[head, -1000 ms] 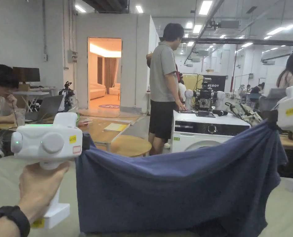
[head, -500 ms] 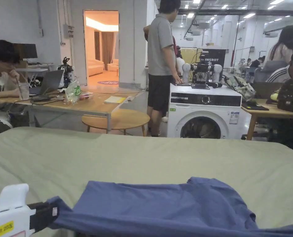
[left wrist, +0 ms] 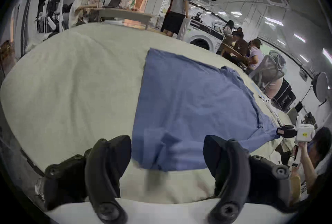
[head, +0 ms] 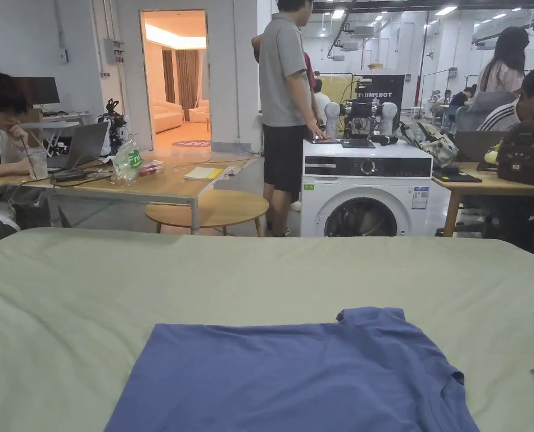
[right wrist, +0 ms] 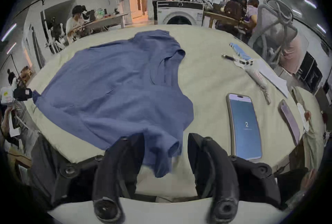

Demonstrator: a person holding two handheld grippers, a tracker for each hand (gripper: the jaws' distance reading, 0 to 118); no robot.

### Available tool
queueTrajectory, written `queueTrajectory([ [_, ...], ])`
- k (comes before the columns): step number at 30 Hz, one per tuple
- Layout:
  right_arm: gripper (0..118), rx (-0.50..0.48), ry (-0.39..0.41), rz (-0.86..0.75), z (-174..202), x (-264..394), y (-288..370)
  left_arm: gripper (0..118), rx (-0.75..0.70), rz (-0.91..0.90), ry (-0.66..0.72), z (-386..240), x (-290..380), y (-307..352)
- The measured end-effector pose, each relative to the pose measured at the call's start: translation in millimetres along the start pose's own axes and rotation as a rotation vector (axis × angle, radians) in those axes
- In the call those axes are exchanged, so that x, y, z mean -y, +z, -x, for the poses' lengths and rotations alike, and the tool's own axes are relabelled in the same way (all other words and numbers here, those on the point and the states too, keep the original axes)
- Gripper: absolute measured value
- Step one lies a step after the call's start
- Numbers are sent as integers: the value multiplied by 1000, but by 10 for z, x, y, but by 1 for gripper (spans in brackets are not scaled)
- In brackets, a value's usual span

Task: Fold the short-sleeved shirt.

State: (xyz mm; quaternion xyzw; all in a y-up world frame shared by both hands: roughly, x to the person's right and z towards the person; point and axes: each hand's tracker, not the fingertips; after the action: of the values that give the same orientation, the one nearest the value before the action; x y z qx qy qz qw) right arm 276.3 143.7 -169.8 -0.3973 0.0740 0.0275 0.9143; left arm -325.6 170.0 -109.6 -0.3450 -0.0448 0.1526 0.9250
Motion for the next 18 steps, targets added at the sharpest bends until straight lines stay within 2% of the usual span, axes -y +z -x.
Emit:
queueTrajectory([
  [3,52,-26,15,-143,138,-186,236,84,-11,-129,-59,-231,-131,205],
  [5,57,-41,23,-248,292,-396,368,85,7,-232,-108,-422,-272,334],
  [10,58,-148,-1,-379,681,-849,455,84,14,-362,-189,-960,-506,518],
  [12,56,-150,-16,-396,824,-924,427,83,0,-399,-254,-1104,-534,510],
  [13,53,-156,-18,-395,887,-932,397,74,-10,-400,-282,-1167,-542,494],
  [14,43,-159,-27,-394,939,-940,369,51,5,-394,-296,-1223,-534,492],
  [16,14,-186,-55,-367,991,-926,306,10,29,-388,-307,-1280,-516,485],
  [17,0,-216,-80,-351,1006,-888,256,0,28,-383,-311,-1313,-499,469],
  [18,0,-218,-99,-346,1019,-857,230,0,27,-379,-317,-1333,-475,458],
])
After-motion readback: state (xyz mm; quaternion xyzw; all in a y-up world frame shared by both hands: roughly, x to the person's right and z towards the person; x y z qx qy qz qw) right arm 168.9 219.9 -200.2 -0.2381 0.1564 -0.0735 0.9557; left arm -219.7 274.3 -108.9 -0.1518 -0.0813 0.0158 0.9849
